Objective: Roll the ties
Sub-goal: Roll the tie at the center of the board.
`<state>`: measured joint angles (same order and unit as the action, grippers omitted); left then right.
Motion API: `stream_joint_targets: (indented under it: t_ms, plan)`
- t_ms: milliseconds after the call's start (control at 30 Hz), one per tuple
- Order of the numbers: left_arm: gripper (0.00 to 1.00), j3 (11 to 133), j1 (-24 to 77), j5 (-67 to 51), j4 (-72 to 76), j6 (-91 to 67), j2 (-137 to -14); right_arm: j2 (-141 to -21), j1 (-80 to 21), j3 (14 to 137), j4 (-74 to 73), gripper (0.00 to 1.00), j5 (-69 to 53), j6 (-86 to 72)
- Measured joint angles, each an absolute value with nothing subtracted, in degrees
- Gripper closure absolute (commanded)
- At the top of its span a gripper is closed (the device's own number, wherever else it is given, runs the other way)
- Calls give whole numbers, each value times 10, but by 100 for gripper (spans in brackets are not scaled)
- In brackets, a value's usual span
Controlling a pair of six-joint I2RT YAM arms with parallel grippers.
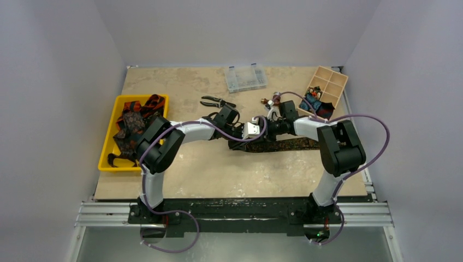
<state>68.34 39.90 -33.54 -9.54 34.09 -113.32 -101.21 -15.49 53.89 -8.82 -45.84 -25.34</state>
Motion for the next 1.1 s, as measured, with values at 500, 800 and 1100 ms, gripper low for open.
stream_joint_targets:
  t_ms: [500,800,1100]
  plan:
    - [84,683,399,-333,-95,336,-1133,-1056,-177,548,-59,51,-462,-294]
    - [85,683,402,-329,-93,336,-1133,-1051,-177,548,-72,69,-465,-297]
    - [66,683,403,-329,-92,336,-1133,-1060,-177,563,-95,100,-471,-267]
